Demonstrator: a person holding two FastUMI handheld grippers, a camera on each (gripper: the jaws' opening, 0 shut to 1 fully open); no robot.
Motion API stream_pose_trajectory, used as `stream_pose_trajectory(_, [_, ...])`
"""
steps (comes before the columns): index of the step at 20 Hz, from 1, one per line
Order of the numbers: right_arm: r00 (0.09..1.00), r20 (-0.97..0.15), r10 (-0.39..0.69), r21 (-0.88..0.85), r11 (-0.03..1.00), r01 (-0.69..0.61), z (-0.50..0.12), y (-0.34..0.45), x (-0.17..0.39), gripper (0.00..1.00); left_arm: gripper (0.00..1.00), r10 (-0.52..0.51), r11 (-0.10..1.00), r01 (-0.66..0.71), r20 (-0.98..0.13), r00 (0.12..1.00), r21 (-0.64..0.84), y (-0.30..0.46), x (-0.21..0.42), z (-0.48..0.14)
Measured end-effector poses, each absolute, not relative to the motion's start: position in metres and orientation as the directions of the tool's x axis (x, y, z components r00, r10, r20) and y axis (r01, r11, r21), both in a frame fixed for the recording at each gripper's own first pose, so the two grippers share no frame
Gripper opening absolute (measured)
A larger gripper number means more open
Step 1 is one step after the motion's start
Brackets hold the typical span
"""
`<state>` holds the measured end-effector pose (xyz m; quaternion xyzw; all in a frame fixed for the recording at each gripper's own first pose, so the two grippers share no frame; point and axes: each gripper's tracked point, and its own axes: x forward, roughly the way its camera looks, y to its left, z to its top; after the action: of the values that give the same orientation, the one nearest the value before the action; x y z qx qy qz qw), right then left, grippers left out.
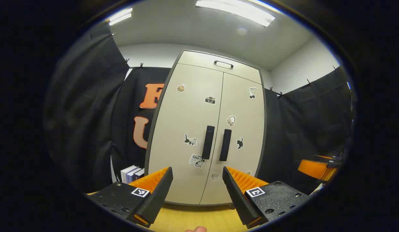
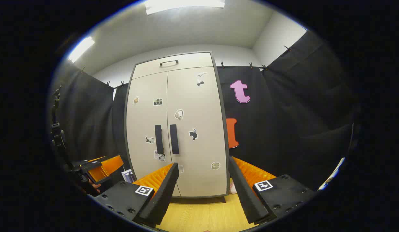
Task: Open the right door of the double-door shoe cabinet with the right hand, and open the left door with the left hand.
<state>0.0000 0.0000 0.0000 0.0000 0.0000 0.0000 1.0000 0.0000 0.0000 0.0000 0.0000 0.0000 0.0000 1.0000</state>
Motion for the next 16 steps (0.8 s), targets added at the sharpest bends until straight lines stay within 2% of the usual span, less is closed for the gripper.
stream_pose_trajectory(1, [1.0,0.002,0.001,0.007,1.0,-0.001,-0.0003,-0.0006,-0.0011,0.98,0.93,-0.002,1.0,0.002,-0.004,1.0,0.002,-0.0006,-0.0015,-0.0008])
stream_pose_trajectory(16, [0.999,0.017,-0.041,0.021,0.999,0.041,-0.0033,-0.005,-0.0106,0.98,0.93,-0.029,0.999,0.029,0.001,1.0,0.018,-0.0007,-0.0064,-0.0024])
